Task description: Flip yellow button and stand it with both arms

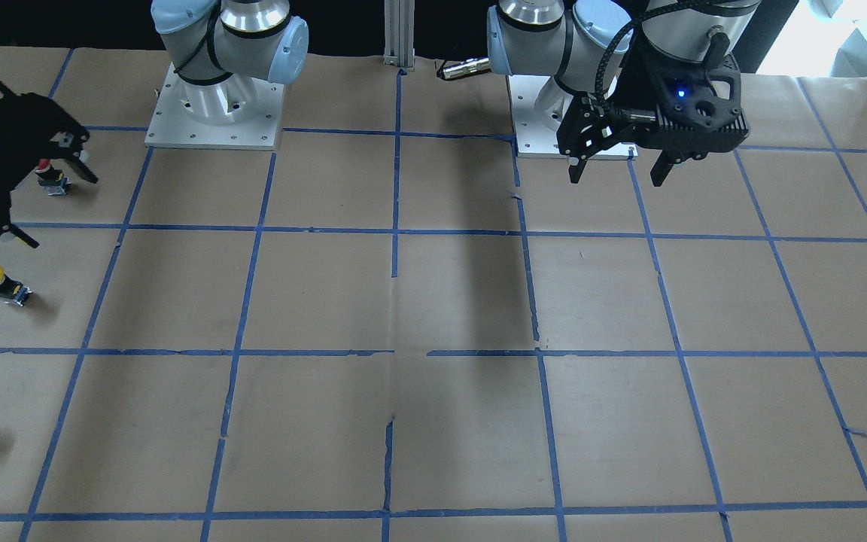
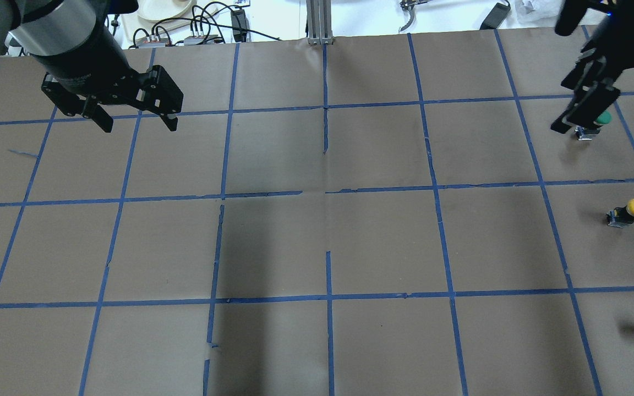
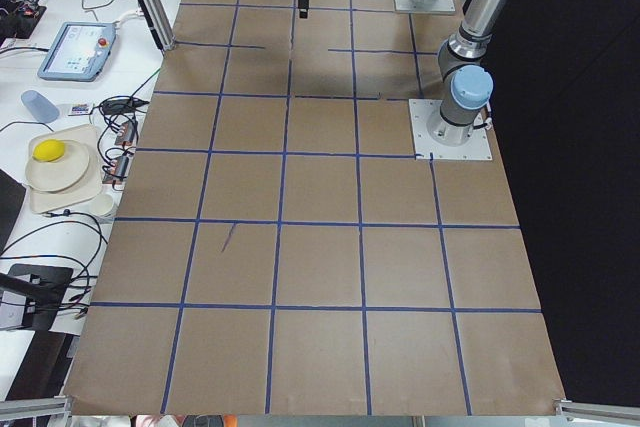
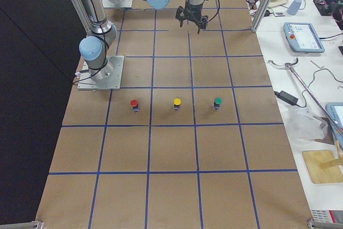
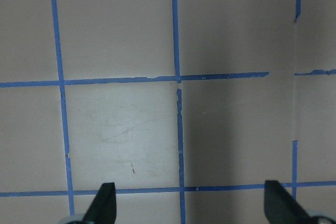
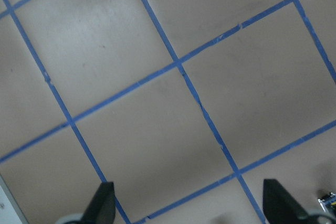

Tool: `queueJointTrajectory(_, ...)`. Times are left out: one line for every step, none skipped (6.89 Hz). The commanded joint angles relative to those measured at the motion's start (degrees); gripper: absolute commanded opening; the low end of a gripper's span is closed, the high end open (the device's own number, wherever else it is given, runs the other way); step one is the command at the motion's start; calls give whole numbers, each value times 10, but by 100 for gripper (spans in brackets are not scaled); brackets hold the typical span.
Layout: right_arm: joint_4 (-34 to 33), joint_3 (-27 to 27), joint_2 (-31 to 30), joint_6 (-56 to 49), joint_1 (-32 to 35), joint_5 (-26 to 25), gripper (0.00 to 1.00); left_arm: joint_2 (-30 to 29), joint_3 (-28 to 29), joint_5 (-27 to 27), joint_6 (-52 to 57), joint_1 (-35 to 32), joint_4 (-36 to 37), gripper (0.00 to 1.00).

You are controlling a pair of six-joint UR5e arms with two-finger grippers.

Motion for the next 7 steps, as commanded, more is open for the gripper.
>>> queueJointTrajectory(-19, -14, -10, 326, 91, 1, 100, 0, 0, 1, -2, 0, 0, 100)
queueJointTrajectory(-19, -21, -13, 440, 123, -8, 100, 0, -1, 2, -3, 0, -3, 100)
queueJointTrajectory(-14, -29, -13, 517, 149, -11, 100, 3, -1, 2, -4, 0, -12, 100)
queueJointTrajectory(-6, -39, -13, 624, 154, -9, 100, 4, -1, 2, -10, 0, -18, 100)
queueJointTrajectory(26, -47, -14, 698, 155, -6, 100, 3, -1, 1, -11, 0, -18, 100)
queueJointTrajectory(27, -48, -15, 737, 155, -10, 100, 3, -1, -1, -11, 0, -18, 100)
queueJointTrajectory(30, -47, -12, 740, 155, -14, 100, 1, -1, 0, -10, 0, -18, 100)
